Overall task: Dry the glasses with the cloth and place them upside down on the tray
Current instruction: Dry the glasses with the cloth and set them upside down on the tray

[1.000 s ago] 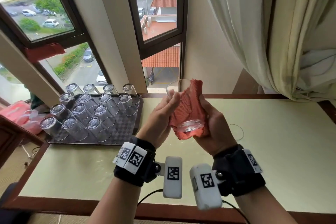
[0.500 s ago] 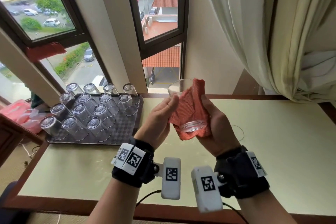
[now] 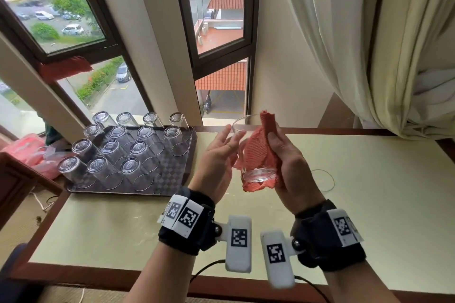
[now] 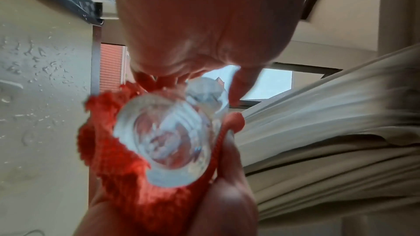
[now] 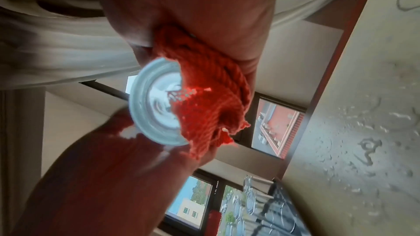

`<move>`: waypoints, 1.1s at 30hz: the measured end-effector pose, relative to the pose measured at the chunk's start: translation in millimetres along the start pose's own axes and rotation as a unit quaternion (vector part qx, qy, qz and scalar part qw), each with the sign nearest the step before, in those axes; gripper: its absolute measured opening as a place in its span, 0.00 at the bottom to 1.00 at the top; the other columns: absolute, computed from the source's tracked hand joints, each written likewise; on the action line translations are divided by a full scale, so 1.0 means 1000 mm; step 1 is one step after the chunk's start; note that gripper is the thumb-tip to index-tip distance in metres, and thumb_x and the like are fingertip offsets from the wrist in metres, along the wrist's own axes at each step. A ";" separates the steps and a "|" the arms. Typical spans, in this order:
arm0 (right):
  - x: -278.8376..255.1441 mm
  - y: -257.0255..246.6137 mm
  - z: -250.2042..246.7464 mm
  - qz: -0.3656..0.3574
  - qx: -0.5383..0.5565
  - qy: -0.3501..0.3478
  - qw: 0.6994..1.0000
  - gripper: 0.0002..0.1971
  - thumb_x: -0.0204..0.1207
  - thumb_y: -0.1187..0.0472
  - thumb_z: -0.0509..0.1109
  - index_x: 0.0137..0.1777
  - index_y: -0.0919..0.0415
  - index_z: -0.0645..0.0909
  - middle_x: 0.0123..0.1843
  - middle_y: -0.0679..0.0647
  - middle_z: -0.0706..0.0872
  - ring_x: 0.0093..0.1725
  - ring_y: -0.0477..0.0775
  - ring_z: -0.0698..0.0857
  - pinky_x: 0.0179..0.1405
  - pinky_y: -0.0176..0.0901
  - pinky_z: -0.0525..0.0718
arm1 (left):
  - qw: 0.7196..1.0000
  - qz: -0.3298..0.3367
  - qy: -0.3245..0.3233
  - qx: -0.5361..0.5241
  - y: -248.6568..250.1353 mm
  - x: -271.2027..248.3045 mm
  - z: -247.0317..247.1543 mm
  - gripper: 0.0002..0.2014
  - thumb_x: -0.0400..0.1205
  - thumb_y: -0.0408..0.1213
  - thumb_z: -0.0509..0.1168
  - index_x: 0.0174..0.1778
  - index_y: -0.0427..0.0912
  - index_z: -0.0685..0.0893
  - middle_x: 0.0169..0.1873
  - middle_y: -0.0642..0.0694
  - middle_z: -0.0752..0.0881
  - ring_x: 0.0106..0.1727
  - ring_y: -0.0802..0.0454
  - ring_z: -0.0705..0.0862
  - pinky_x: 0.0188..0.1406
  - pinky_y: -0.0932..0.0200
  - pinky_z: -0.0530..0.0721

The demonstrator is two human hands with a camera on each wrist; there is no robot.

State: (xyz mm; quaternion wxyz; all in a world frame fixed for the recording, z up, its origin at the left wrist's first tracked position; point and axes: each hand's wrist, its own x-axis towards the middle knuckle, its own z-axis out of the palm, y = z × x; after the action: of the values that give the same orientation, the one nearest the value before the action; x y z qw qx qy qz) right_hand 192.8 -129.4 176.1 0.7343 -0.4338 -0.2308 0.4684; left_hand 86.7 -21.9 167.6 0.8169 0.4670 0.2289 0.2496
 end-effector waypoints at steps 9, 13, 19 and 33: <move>0.007 0.007 -0.010 0.032 0.023 -0.019 0.999 0.26 0.85 0.52 0.57 0.83 0.55 0.68 0.75 0.62 0.81 0.70 0.64 0.84 0.68 0.63 0.83 | 0.992 -0.006 -0.025 0.123 -0.012 0.003 0.007 0.35 0.84 0.57 0.63 0.79 0.34 0.68 0.66 0.31 0.83 0.61 0.46 0.86 0.63 0.49 0.86; 0.009 0.008 -0.016 0.008 -0.030 0.023 0.999 0.28 0.82 0.52 0.61 0.83 0.51 0.69 0.74 0.60 0.82 0.67 0.65 0.86 0.63 0.65 0.86 | 0.989 -0.011 -0.037 0.139 -0.011 0.001 0.004 0.13 0.88 0.43 0.57 0.65 0.43 0.77 0.59 0.45 0.85 0.59 0.59 0.85 0.64 0.62 0.82; 0.007 0.019 -0.010 -0.007 -0.057 0.005 0.998 0.26 0.87 0.55 0.59 0.85 0.52 0.65 0.77 0.60 0.79 0.69 0.61 0.85 0.66 0.60 0.85 | 0.995 -0.022 -0.027 0.091 -0.014 0.003 0.012 0.50 0.80 0.47 0.73 0.87 0.43 0.44 0.66 0.40 0.85 0.65 0.44 0.87 0.63 0.47 0.87; 0.004 0.005 0.002 -0.004 -0.001 -0.027 1.000 0.26 0.83 0.53 0.58 0.81 0.57 0.70 0.72 0.59 0.84 0.68 0.61 0.86 0.64 0.58 0.86 | 0.998 0.000 -0.029 0.060 -0.006 0.002 0.012 0.38 0.82 0.51 0.65 0.82 0.32 0.60 0.62 0.33 0.81 0.61 0.39 0.84 0.63 0.39 0.84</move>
State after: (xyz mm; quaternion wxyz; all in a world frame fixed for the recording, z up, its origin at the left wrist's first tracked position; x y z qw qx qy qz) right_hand 190.2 -124.4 172.6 0.7289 -0.4210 -0.2530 0.4769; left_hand 96.2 -31.1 167.8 0.7936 0.5221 0.2202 0.2217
